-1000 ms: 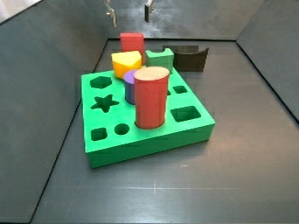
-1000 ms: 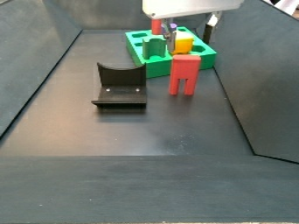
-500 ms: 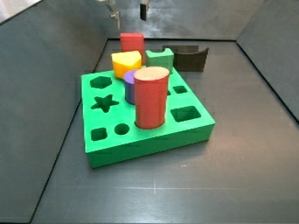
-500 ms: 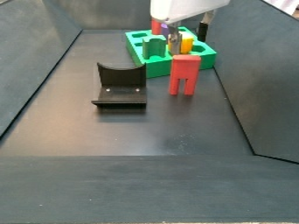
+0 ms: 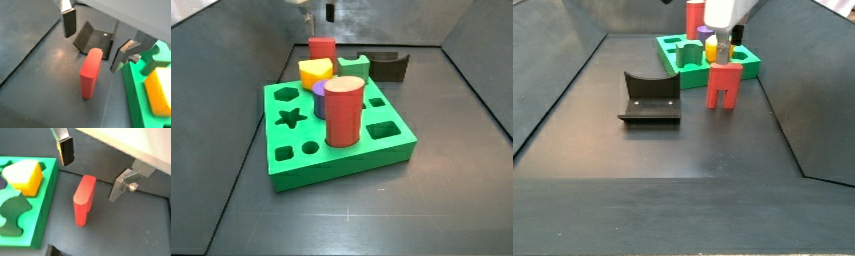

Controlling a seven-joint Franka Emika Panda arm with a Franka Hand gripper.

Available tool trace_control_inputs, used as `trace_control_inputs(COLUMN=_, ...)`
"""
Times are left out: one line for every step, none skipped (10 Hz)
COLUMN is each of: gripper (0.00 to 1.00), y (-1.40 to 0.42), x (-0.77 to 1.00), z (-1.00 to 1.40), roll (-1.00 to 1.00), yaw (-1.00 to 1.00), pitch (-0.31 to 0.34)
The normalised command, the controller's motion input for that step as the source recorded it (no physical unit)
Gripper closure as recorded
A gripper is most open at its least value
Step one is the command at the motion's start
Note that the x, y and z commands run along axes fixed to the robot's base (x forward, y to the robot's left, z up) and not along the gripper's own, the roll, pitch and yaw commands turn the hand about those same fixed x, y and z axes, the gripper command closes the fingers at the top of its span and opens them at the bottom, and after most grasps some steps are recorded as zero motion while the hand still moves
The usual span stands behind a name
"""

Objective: Pick up the square-circle object. Move up. Place the square-circle object on the fixture. Regrasp the square-circle object. Rotate the square-circle object. Move to above the board. Insert the square-circle object.
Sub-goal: Rotate the square-circle object.

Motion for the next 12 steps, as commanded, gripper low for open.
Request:
trace_control_inputs(gripper=0.00, y=0.00, x=0.03, z=-0.03, roll=0.00, yaw=1.00, pitch=0.005)
trace_control_inputs(gripper=0.00, y=0.00, x=0.03, z=-0.03, roll=0.00, yaw=1.00, pitch=0.005)
trace_control_inputs(gripper=0.00, y=0.00, x=0.03, z=-0.03, roll=0.00, yaw=1.00, pitch=0.005)
trace_control_inputs(gripper=0.00, y=0.00, x=0.03, z=-0.03, roll=0.00, yaw=1.00, pitch=0.005)
trace_control_inputs(gripper=0.00, y=0.00, x=0.03, z=-0.03, roll=0.00, yaw=1.00, pitch=0.006)
trace_control_inputs(gripper=0.00, y=0.00, x=0.03, z=-0.03, roll=0.00, yaw=1.00, pitch=0.006)
trace_control_inputs(gripper=0.00, y=0.00, x=0.03, z=-0.03, roll=0.00, yaw=1.00, pitch=0.006)
trace_control_inputs(gripper=0.00, y=0.00, x=0.03, z=-0.03, roll=0.00, yaw=1.00, pitch=0.006)
trace_control_inputs(gripper=0.00, y=0.00, x=0.03, z=-0.03, roll=0.00, yaw=1.00, pitch=0.007)
trace_control_inputs(gripper=0.00, y=0.00, x=0.03, z=-0.03, roll=0.00, yaw=1.00, pitch=0.007)
trace_control_inputs(gripper=0.00, y=0.00, x=0.03, z=-0.03, roll=0.00, yaw=1.00, pitch=0.007)
trace_control_inputs(gripper=0.00, y=0.00, x=0.03, z=-0.03, roll=0.00, yaw=1.00, pitch=0.008)
